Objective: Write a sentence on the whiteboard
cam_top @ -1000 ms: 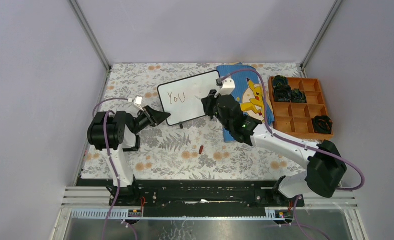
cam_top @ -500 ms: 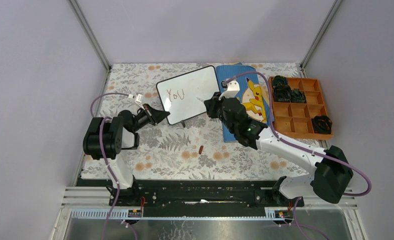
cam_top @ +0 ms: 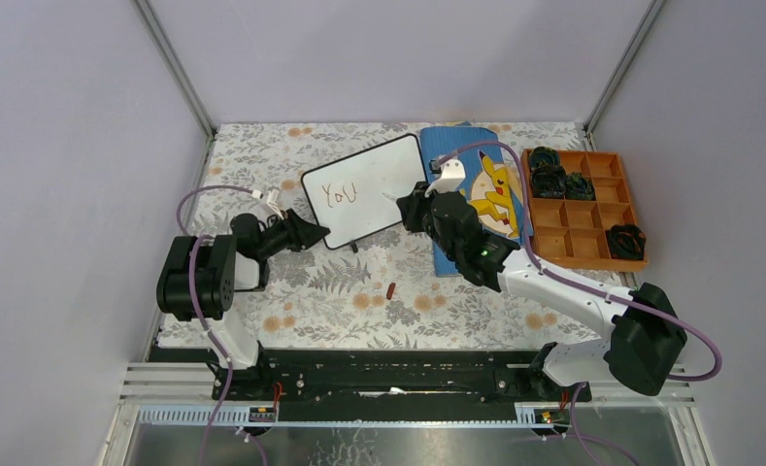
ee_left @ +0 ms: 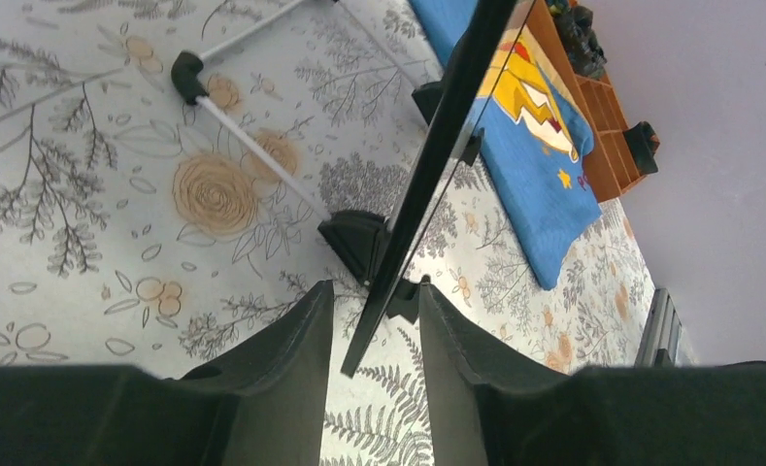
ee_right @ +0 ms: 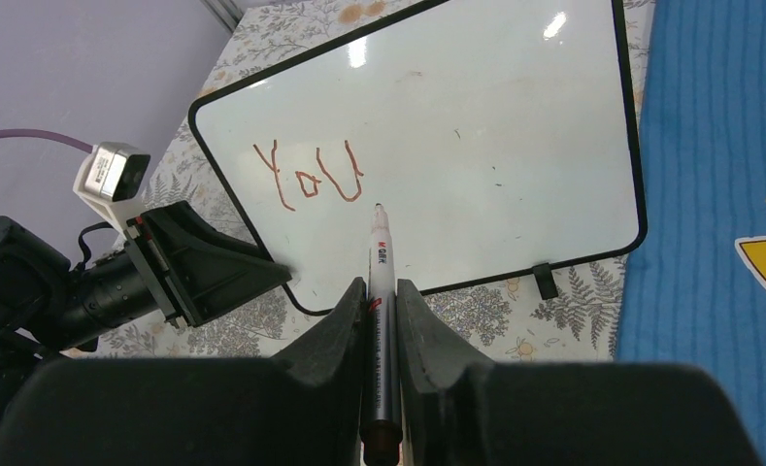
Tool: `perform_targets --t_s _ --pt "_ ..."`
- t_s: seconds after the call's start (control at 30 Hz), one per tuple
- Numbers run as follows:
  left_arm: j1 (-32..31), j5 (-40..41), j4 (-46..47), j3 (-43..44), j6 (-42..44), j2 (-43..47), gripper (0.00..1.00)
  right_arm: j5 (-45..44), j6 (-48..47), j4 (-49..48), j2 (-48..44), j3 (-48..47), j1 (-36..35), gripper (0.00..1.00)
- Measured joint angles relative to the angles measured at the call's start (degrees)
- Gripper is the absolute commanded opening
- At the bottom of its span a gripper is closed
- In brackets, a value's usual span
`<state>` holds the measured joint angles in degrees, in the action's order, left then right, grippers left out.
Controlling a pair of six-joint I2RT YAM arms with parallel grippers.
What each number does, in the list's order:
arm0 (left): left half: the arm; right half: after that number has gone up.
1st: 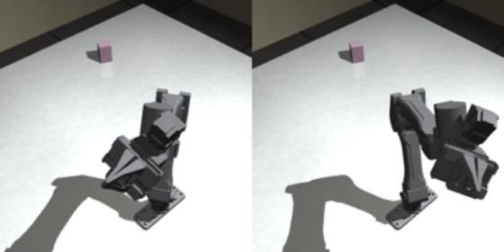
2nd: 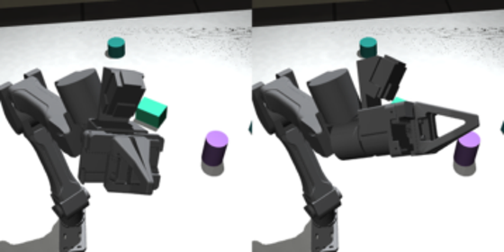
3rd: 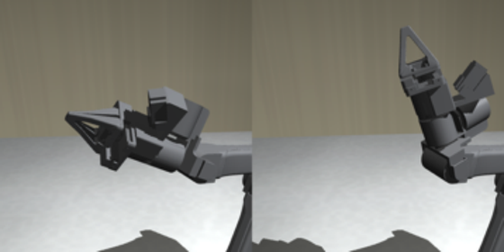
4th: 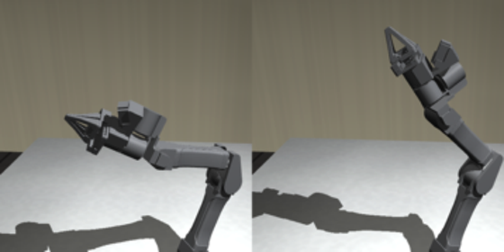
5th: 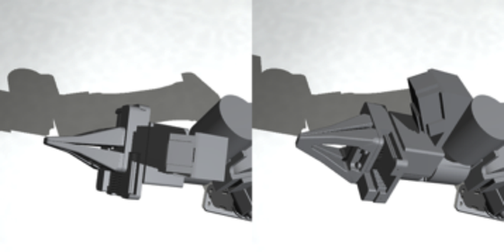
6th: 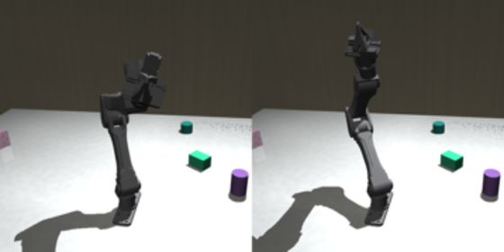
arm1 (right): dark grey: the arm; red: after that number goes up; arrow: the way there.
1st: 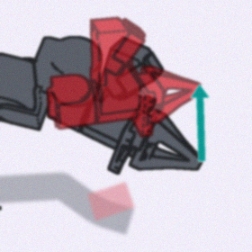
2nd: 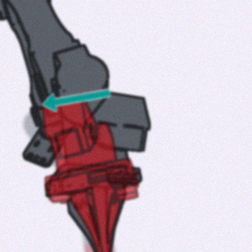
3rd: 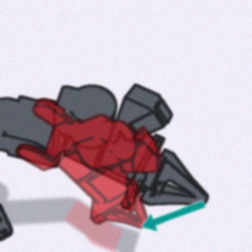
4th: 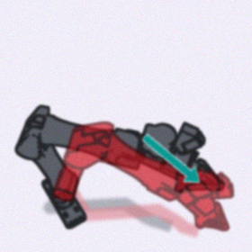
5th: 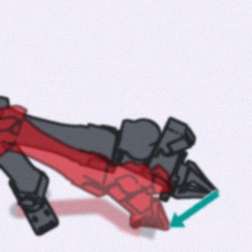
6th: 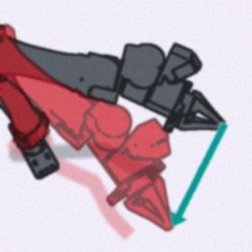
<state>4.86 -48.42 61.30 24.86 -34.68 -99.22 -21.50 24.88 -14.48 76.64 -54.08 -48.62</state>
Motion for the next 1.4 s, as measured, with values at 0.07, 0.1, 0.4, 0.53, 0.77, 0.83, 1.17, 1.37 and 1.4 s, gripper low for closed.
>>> perform_targets --t_s 0.07,0.1,0.4,0.53,0.77,0.83,1.17,1.37,1.4 --pt "0.0 0.3 -1.0 -0.3 0.2 0.0 0.5 0.0 0.0 0.0 0.0 0.0 0.0 0.0" --pt "0.0 0.4 -1.4 -0.4 0.3 0.0 0.52 0.0 0.0 0.0 0.0 0.0 0.0 0.0" --pt "0.0 1.4 -1.3 -1.6 -0.1 0.4 0.71 0.0 -0.2 0.0 -0.2 0.0 0.0 0.0" --pt "0.1 3.9 -1.8 -3.9 -0.3 4.0 0.98 0.0 -0.5 0.0 -0.8 0.1 0.0 0.0" --pt "0.0 18.0 -15.1 -4.0 2.7 21.5 0.99 -0.1 -1.1 0.0 -1.5 0.1 0.0 0.0" --pt "-0.1 25.2 -22.7 -2.6 2.9 25.9 0.99 -0.1 -1.2 0.0 -1.9 0.3 0.0 0.0" --pt "-0.3 64.4 -67.6 14.2 -12.0 39.0 0.99 -0.4 -1.2 0.1 -5.4 2.1 0.0 0.0" --pt "-0.9 62.2 -78.0 13.5 -11.9 51.0 0.99 -1.4 -1.2 1.8 -9.6 4.1 0.0 0.0" --pt "-1.6 61.3 -78.8 13.3 -11.7 53.0 0.99 -1.7 -1.2 2.3 -10.8 4.8 0.0 0.0"
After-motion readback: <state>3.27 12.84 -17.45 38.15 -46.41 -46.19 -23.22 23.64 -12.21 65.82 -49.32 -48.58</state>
